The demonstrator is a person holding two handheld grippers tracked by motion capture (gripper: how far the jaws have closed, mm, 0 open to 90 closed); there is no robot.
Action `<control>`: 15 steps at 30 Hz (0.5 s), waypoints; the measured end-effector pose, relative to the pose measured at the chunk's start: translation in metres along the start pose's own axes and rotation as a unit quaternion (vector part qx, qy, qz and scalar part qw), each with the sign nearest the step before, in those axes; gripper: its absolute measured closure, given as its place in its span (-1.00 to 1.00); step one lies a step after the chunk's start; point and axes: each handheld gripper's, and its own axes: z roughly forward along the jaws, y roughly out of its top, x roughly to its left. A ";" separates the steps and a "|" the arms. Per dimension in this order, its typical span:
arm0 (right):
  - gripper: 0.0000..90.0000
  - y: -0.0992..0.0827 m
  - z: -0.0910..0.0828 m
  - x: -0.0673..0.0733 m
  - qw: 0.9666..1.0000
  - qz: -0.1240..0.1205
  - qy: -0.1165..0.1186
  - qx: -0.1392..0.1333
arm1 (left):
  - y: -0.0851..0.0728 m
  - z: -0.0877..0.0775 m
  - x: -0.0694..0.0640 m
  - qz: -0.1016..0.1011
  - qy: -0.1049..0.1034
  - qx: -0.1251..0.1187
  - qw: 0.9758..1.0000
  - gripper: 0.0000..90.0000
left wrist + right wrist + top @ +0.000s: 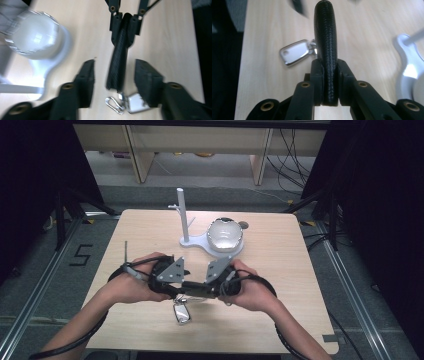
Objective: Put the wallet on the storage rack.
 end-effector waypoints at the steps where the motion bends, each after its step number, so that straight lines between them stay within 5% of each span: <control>1: 0.75 -0.002 -0.005 -0.007 1.000 0.016 -0.004 -0.004 | 0.000 0.000 0.000 0.000 0.000 0.000 1.000 -0.03; 2: 0.75 -0.002 -0.005 -0.007 1.000 0.016 -0.004 -0.004 | -0.003 -0.005 0.000 -0.002 0.013 -0.012 1.000 -0.03; 3: 0.75 -0.006 -0.014 -0.023 0.999 0.049 -0.004 -0.013 | -0.007 -0.008 -0.001 -0.008 0.027 -0.025 0.999 -0.15; 6: 0.75 -0.011 -0.022 -0.038 0.996 0.082 -0.008 -0.021 | -0.026 -0.015 -0.005 -0.034 0.053 -0.040 0.997 -0.19; 7: 0.75 -0.016 -0.030 -0.049 0.993 0.111 -0.019 -0.027 | -0.030 -0.016 -0.007 -0.045 0.054 -0.039 0.997 -0.23; 10: 0.75 -0.023 -0.038 -0.061 0.989 0.140 -0.036 -0.025 | -0.053 -0.014 -0.014 -0.083 0.058 -0.048 0.994 -0.23; 12: 0.75 -0.026 -0.041 -0.065 0.989 0.140 -0.040 -0.024 | -0.067 -0.011 -0.018 -0.106 0.068 -0.047 0.991 -0.24; 13: 0.75 -0.031 -0.045 -0.071 0.988 0.148 -0.043 -0.030 | -0.082 -0.009 -0.023 -0.127 0.083 -0.048 0.987 -0.24; 14: 0.75 -0.033 -0.047 -0.073 0.987 0.153 -0.044 -0.036 | -0.082 -0.009 -0.023 -0.127 0.083 -0.048 0.987 -0.23; 15: 0.75 -0.033 -0.047 -0.073 0.987 0.153 -0.044 -0.036 | -0.089 -0.007 -0.025 -0.141 0.095 -0.057 0.984 -0.23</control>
